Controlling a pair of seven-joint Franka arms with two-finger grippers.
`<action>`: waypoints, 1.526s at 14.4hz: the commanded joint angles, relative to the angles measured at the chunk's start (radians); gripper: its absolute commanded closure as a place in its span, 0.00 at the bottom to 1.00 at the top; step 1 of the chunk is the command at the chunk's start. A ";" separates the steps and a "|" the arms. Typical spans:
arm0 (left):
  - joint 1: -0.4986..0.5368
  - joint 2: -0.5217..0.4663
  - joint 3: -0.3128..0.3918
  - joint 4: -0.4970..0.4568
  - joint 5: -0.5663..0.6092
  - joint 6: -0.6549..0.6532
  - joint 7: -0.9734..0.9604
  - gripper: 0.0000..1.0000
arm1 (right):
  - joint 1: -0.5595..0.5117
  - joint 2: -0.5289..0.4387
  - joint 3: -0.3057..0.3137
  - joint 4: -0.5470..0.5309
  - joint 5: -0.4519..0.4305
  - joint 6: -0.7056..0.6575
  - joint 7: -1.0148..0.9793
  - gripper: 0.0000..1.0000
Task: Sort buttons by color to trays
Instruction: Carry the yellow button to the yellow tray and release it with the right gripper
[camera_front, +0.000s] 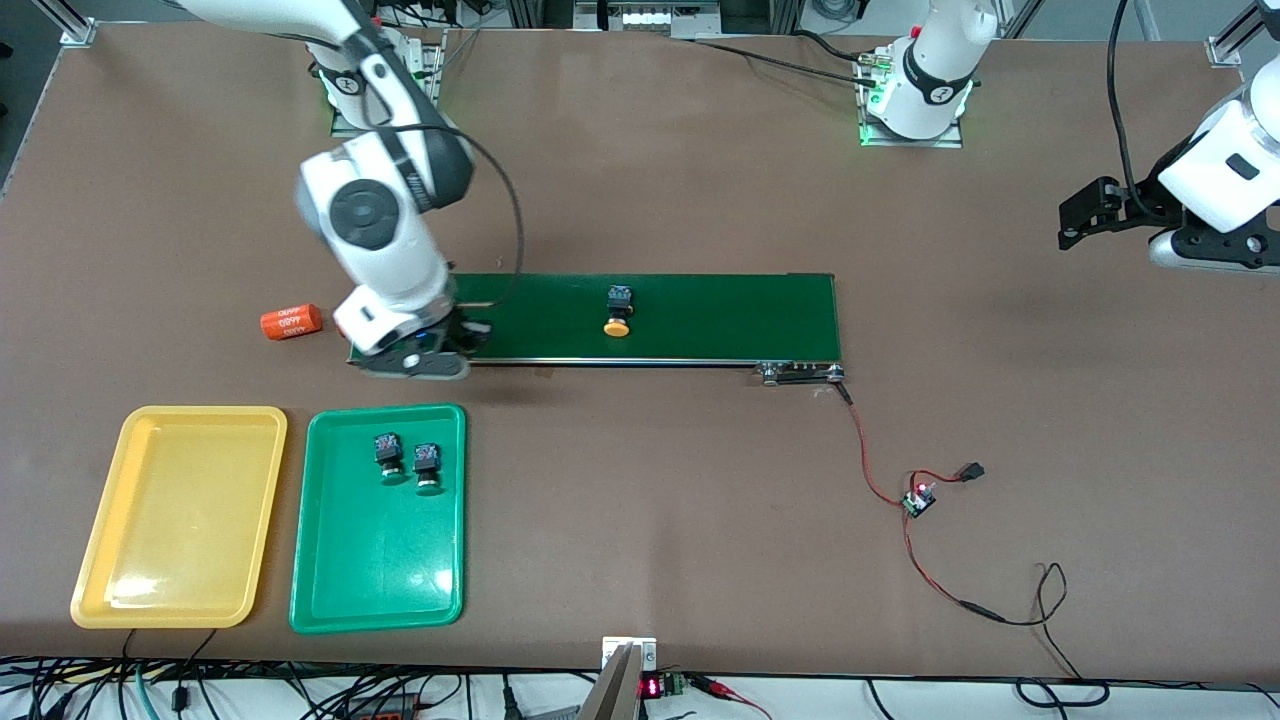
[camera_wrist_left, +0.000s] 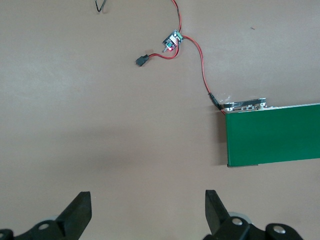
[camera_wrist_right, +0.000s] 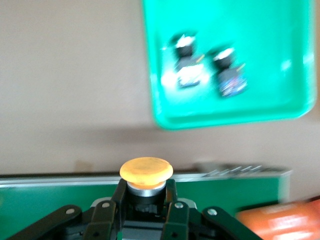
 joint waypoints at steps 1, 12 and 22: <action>-0.009 0.009 0.001 0.031 -0.010 -0.021 0.008 0.00 | -0.086 0.010 -0.020 0.054 0.005 -0.041 -0.179 0.94; -0.009 0.009 0.001 0.031 -0.012 -0.020 0.019 0.00 | -0.286 0.082 -0.265 0.118 0.035 -0.048 -0.845 0.94; -0.008 0.009 0.001 0.031 -0.012 -0.020 0.019 0.00 | -0.354 0.292 -0.358 0.155 0.026 0.315 -0.981 0.93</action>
